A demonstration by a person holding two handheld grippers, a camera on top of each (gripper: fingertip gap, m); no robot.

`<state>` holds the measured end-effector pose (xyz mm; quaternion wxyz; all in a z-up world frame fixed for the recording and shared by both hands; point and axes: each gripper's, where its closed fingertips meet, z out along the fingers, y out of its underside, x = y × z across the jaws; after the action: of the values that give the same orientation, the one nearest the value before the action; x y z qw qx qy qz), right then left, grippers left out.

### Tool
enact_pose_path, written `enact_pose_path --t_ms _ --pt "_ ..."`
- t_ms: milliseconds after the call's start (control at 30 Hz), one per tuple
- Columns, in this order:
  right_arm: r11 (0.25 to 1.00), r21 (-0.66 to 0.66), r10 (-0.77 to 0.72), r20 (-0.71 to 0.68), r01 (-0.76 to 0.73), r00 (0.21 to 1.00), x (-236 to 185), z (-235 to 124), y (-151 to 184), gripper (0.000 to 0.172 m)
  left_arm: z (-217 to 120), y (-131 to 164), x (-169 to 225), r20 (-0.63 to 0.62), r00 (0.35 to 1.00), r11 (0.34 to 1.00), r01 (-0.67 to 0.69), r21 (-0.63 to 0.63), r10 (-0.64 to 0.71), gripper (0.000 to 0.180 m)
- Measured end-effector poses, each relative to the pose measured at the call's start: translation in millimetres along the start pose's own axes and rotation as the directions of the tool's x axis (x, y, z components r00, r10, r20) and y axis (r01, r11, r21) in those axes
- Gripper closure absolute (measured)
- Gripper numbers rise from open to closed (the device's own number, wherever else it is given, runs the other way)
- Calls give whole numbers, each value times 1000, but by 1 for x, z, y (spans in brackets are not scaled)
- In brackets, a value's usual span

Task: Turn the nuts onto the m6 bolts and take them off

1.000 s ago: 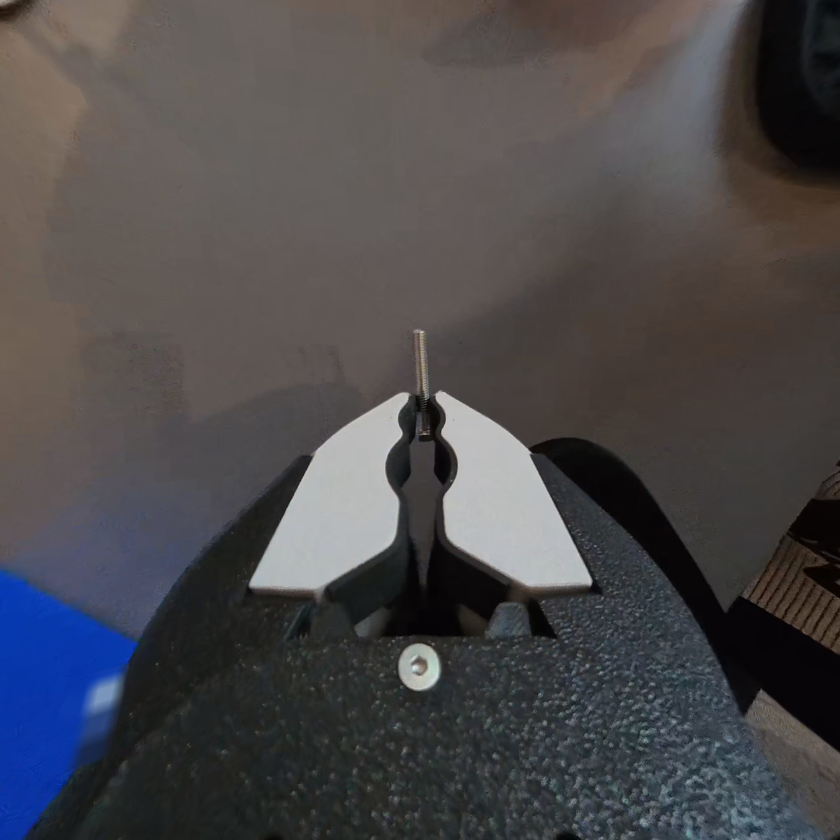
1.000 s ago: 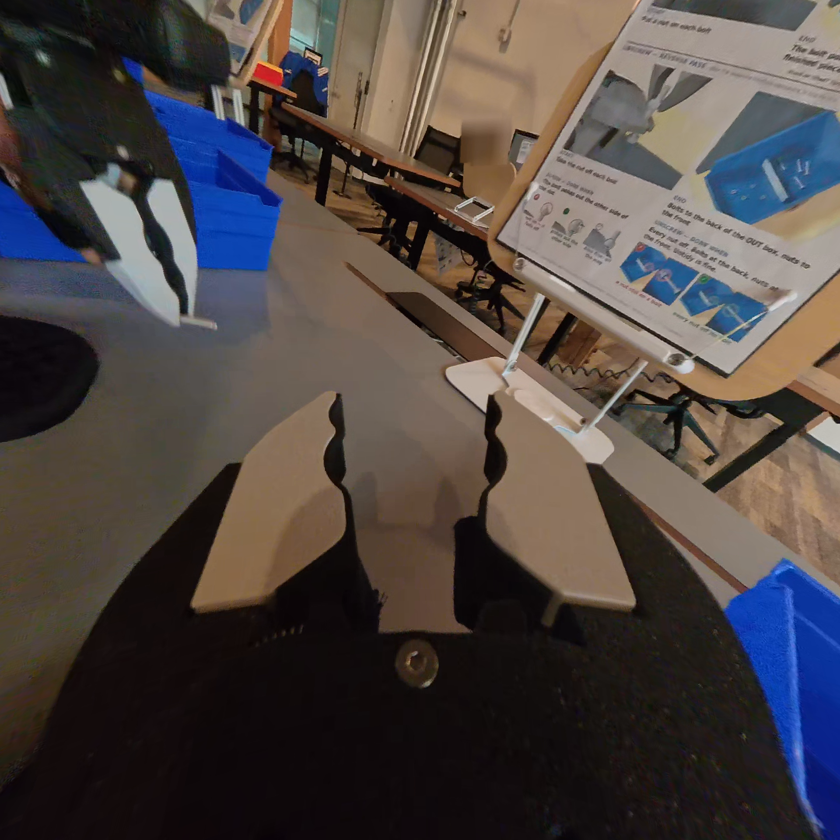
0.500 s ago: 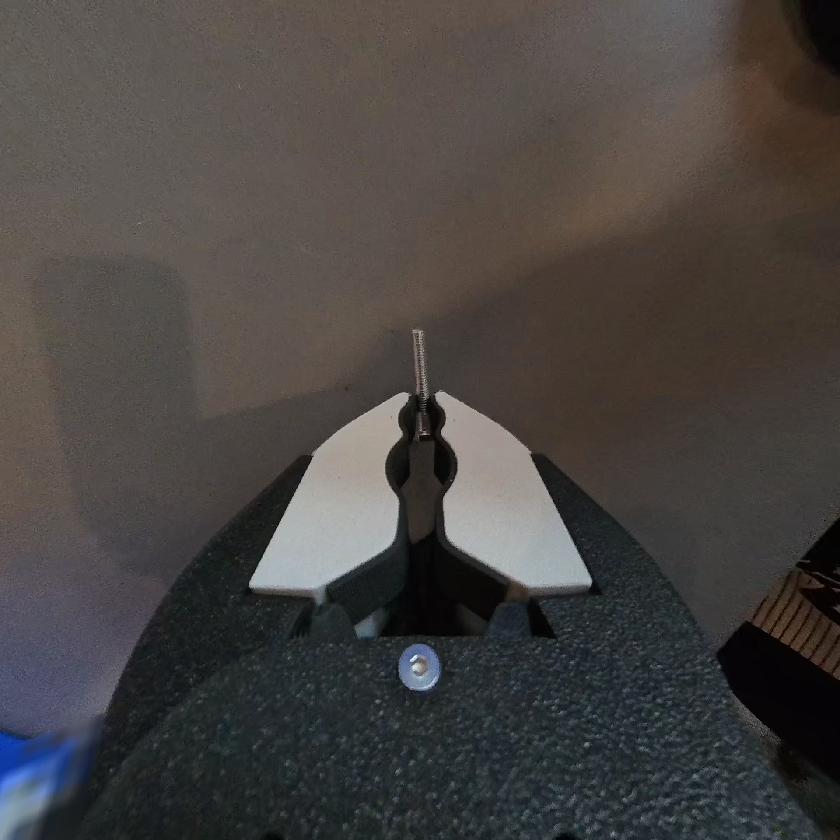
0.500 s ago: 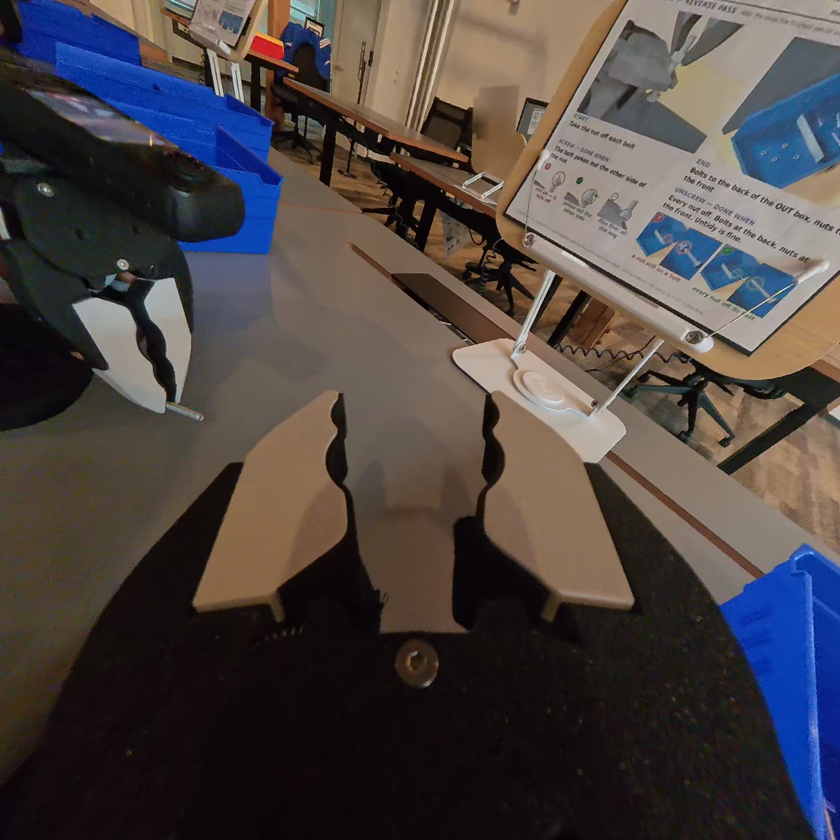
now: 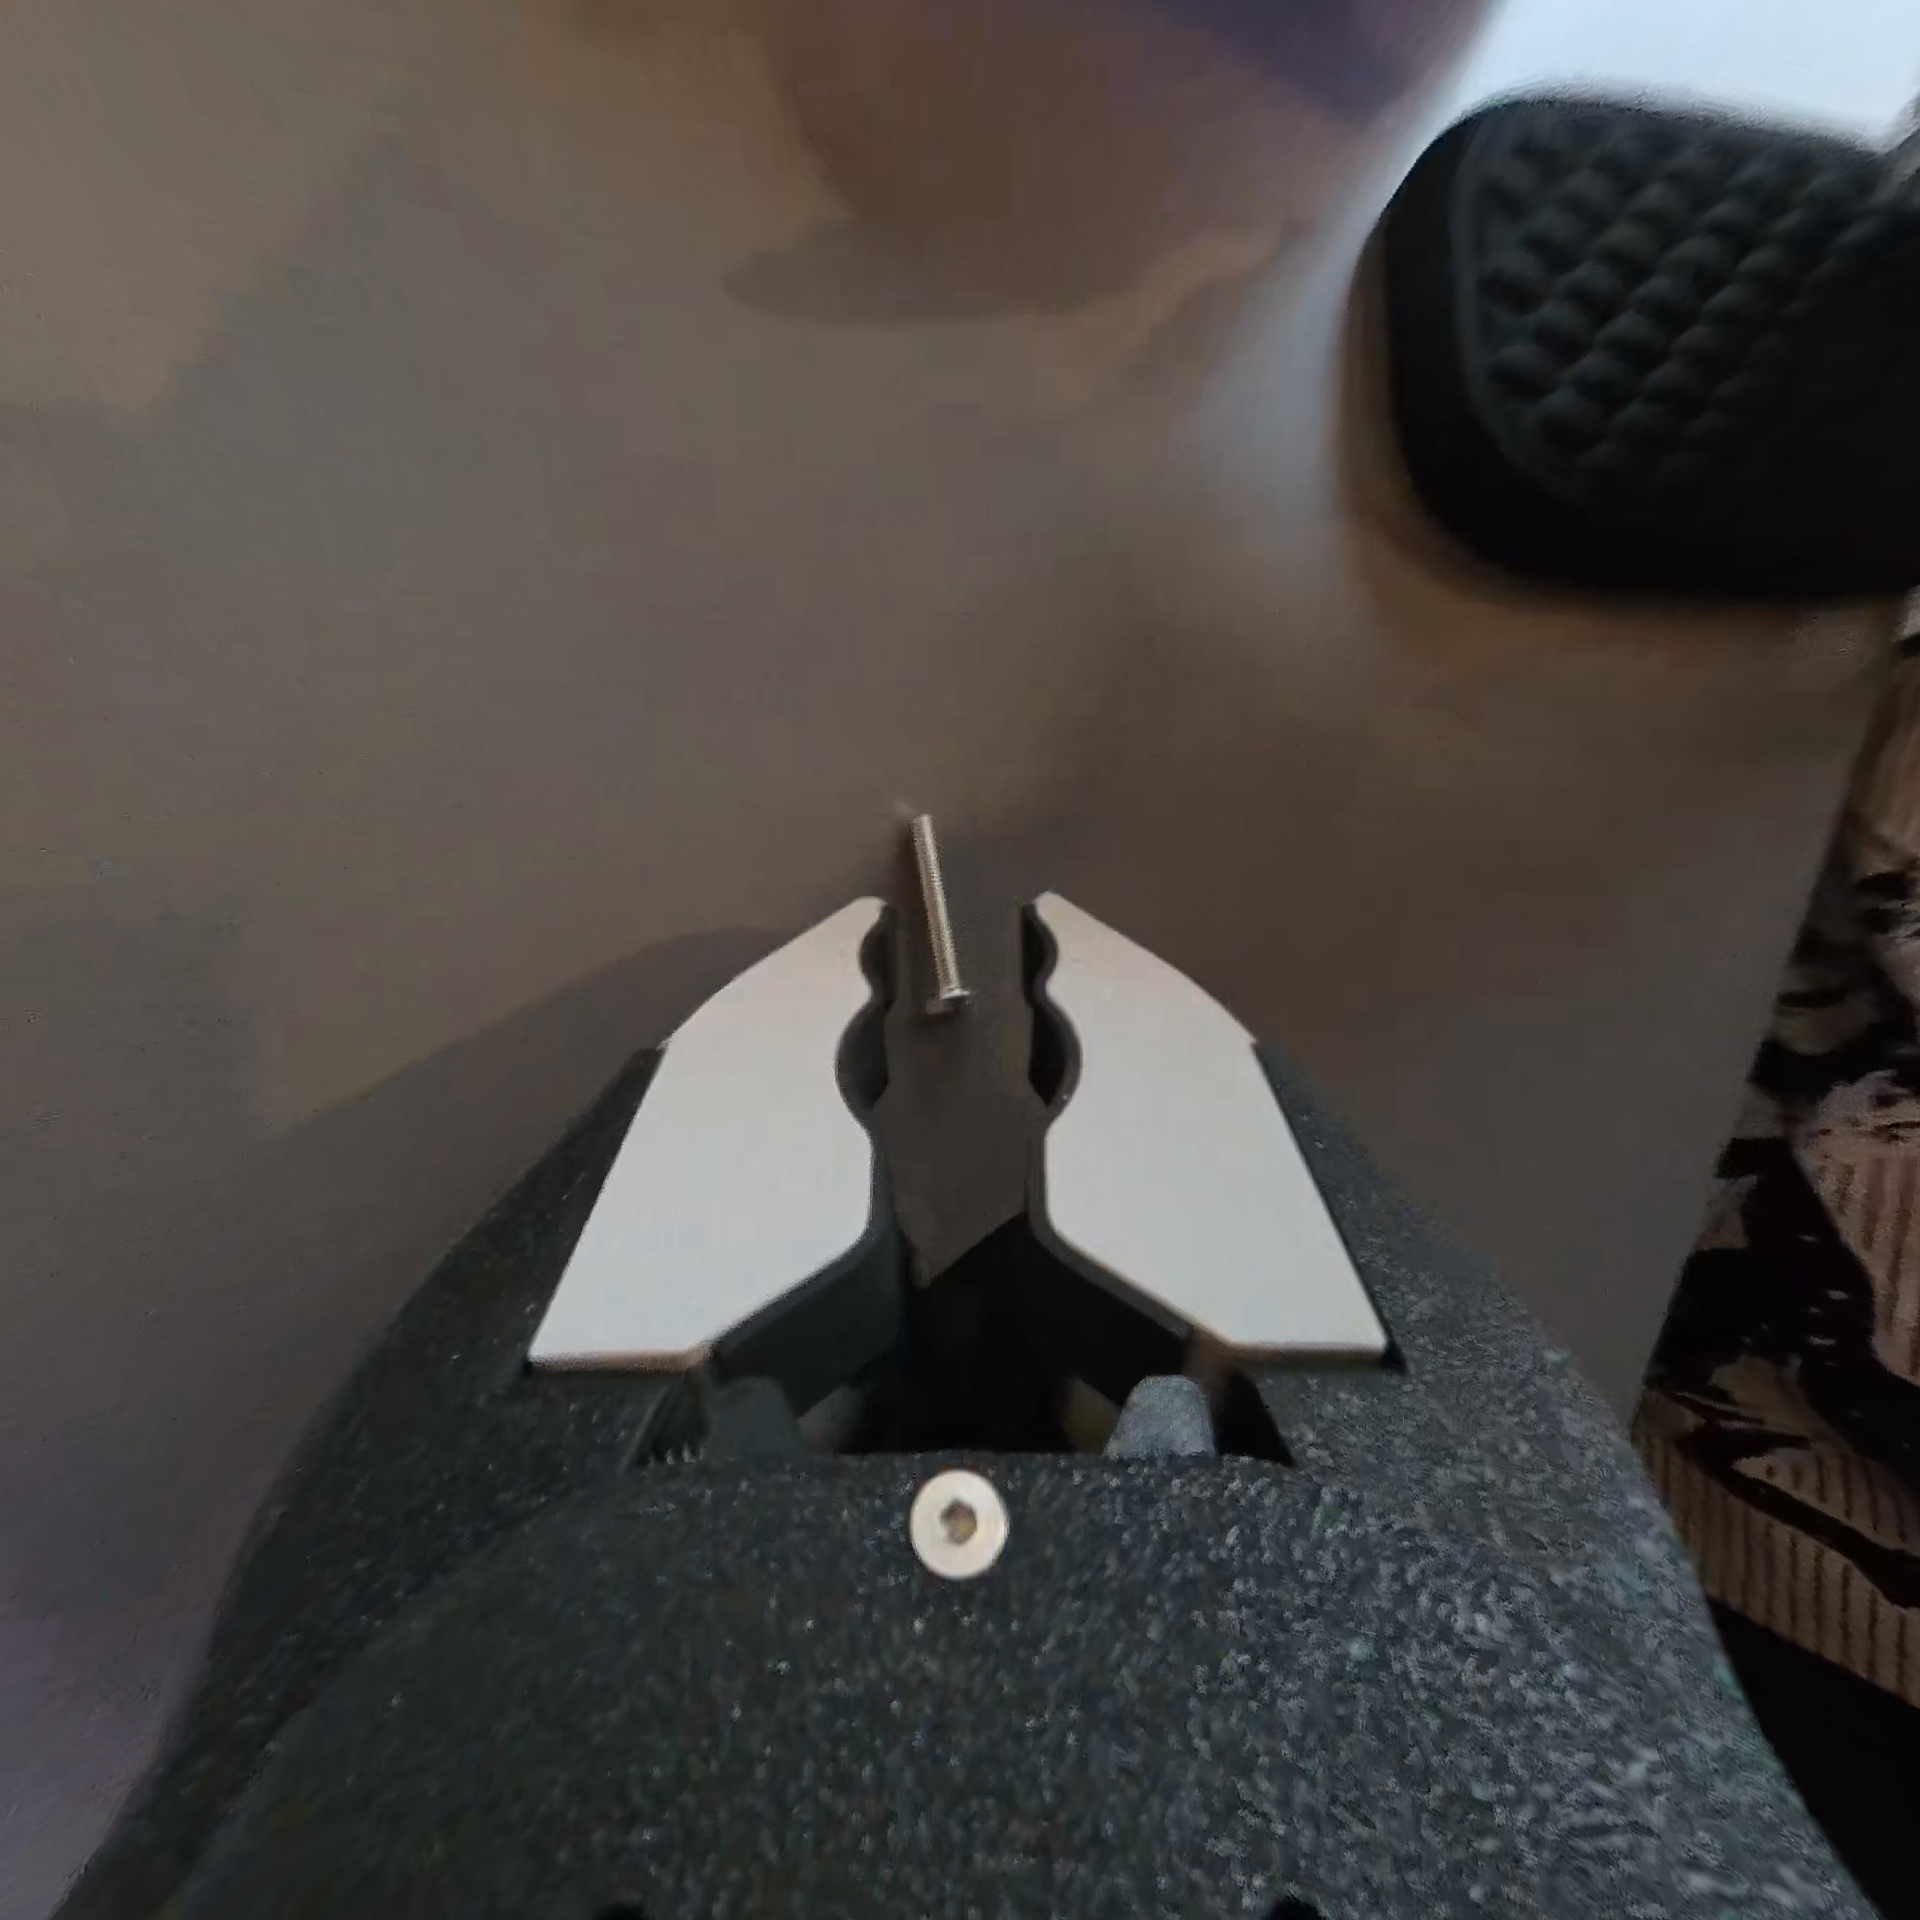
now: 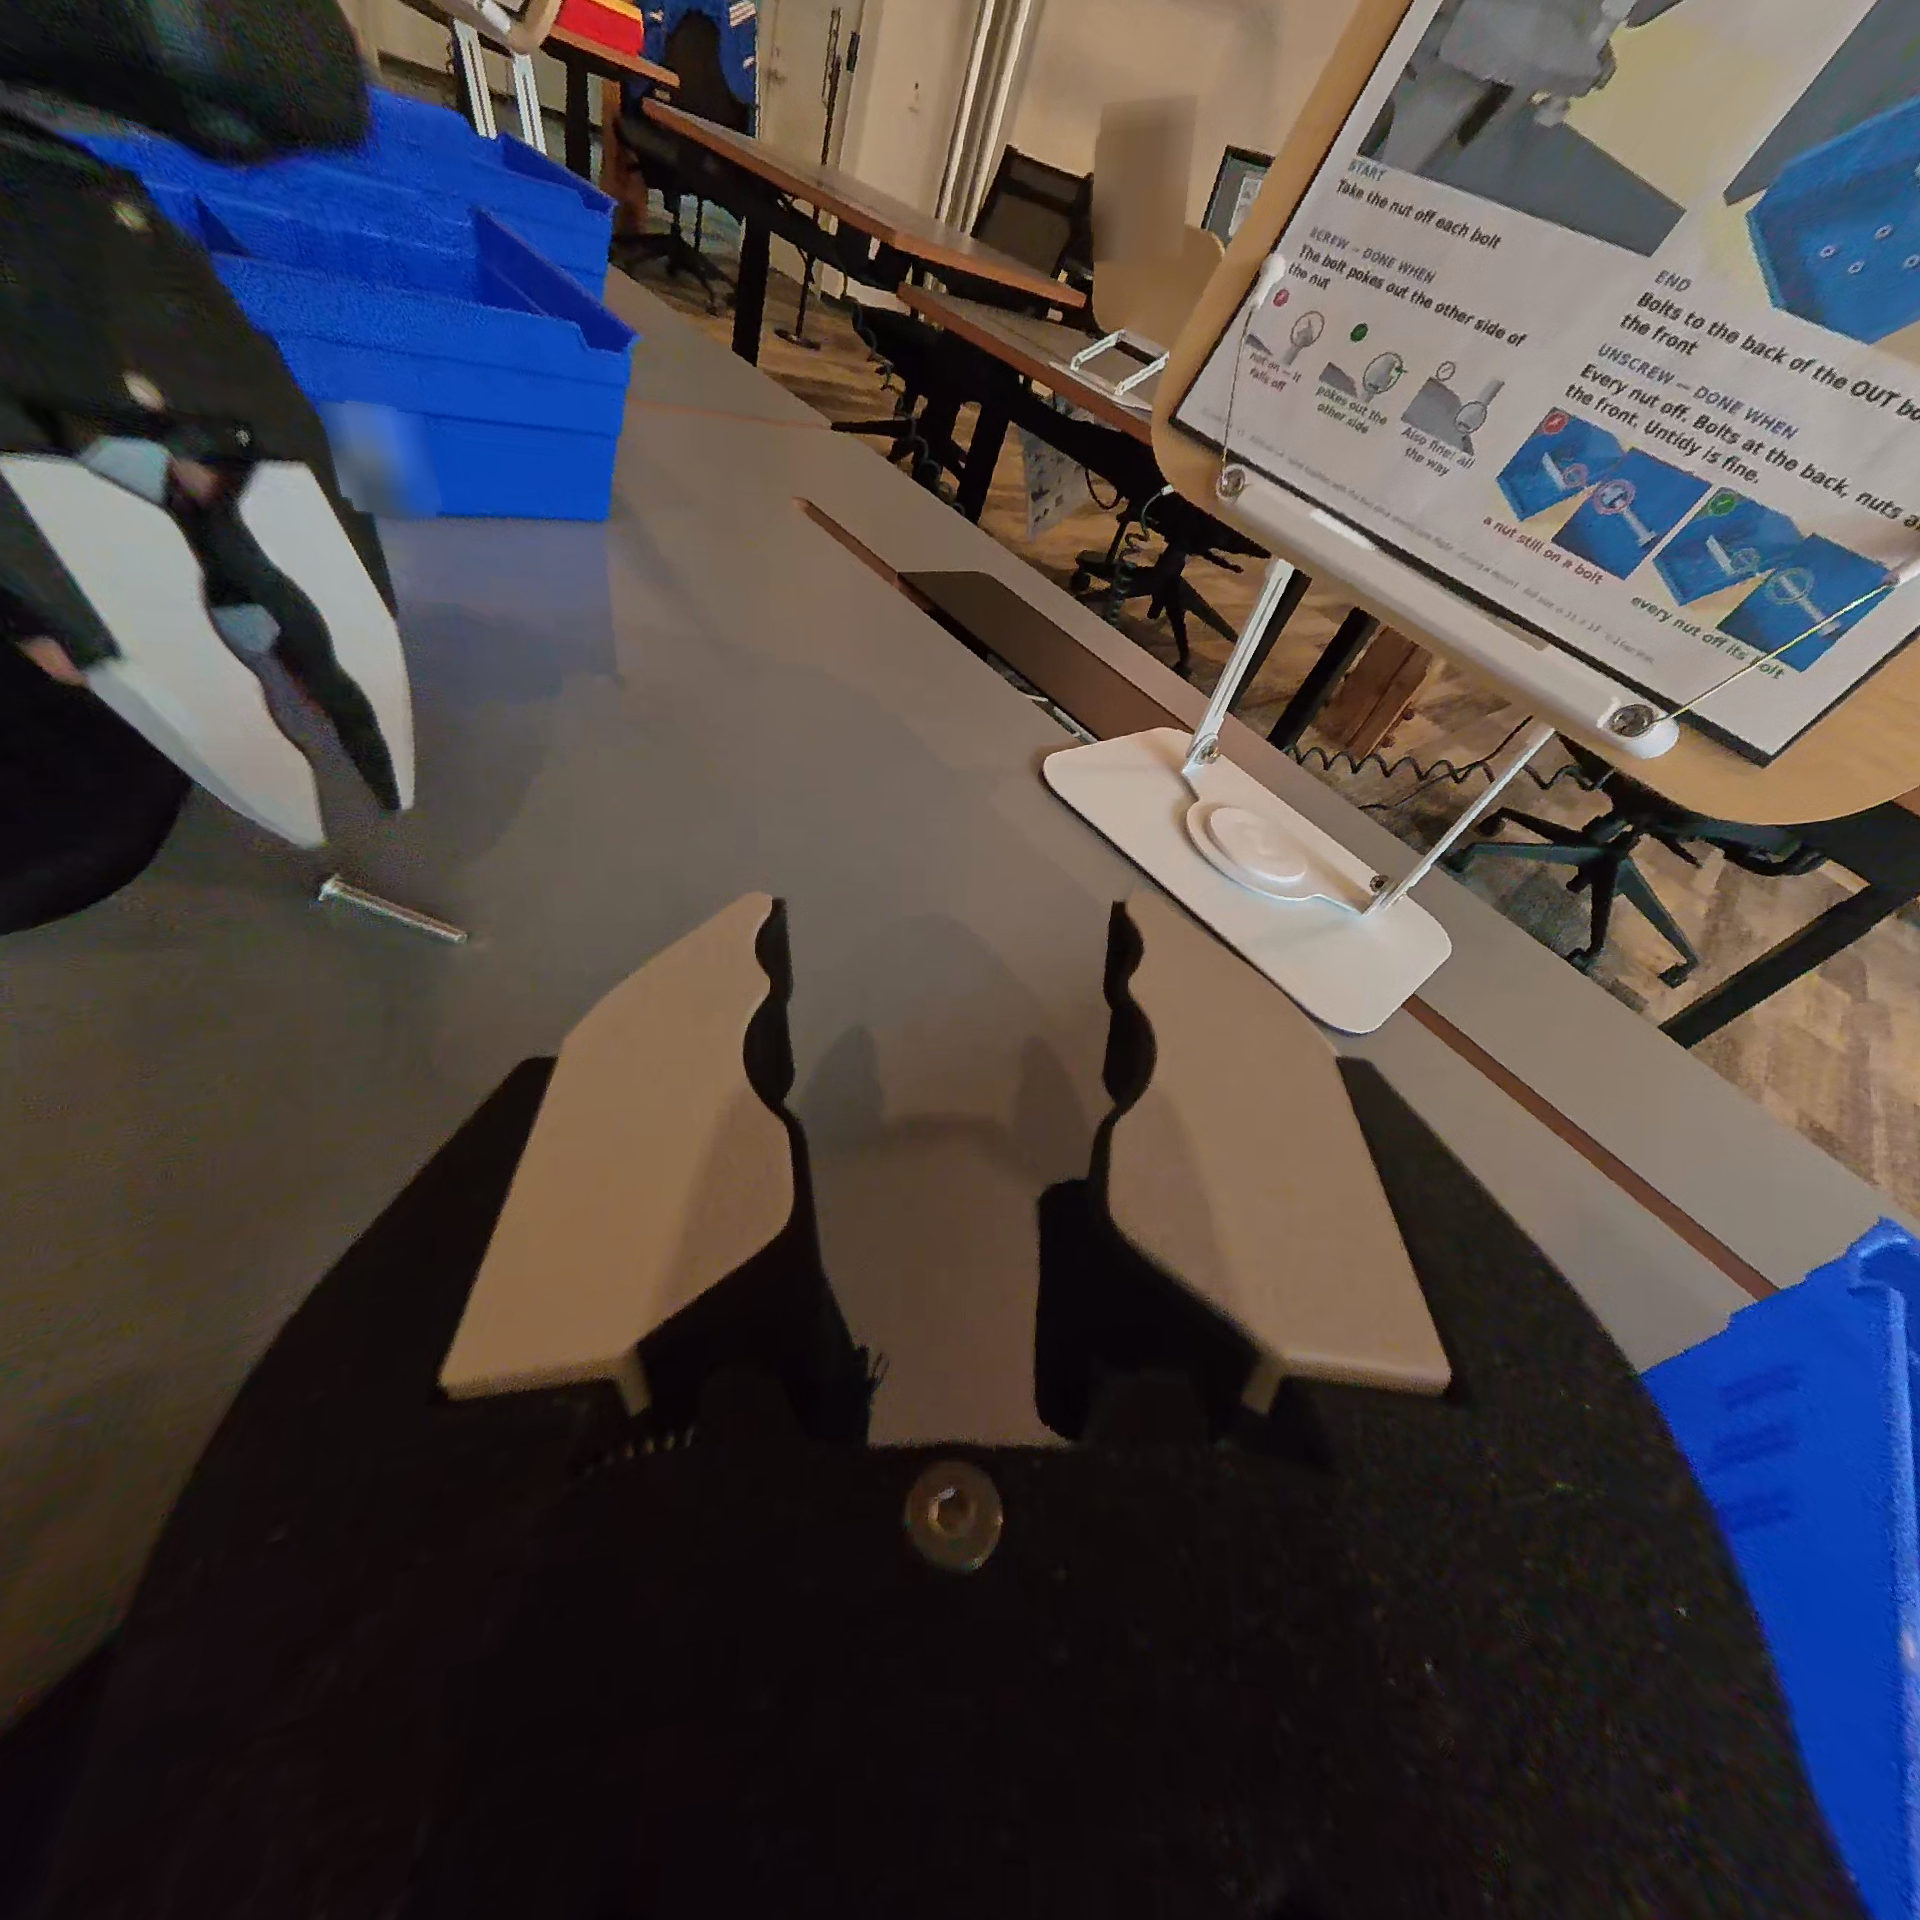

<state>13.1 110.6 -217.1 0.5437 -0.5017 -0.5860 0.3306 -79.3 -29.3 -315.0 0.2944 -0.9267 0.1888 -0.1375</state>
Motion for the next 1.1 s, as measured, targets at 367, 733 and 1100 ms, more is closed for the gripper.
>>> enact_pose_path --t_ms 367,733,1100 --pt "1000 -19 25 20 -25 999 -1 7 10 113 -131 -44 1 42 998 703 8 711 -54 108" --pt "999 -41 -20 41 22 999 -8 10 14 112 -265 34 -49 463 866 748 -177 640 -191 124" --pt "1000 -13 28 59 -27 998 -3 9 13 112 -261 183 -144 503 833 964 123 237 -229 127"
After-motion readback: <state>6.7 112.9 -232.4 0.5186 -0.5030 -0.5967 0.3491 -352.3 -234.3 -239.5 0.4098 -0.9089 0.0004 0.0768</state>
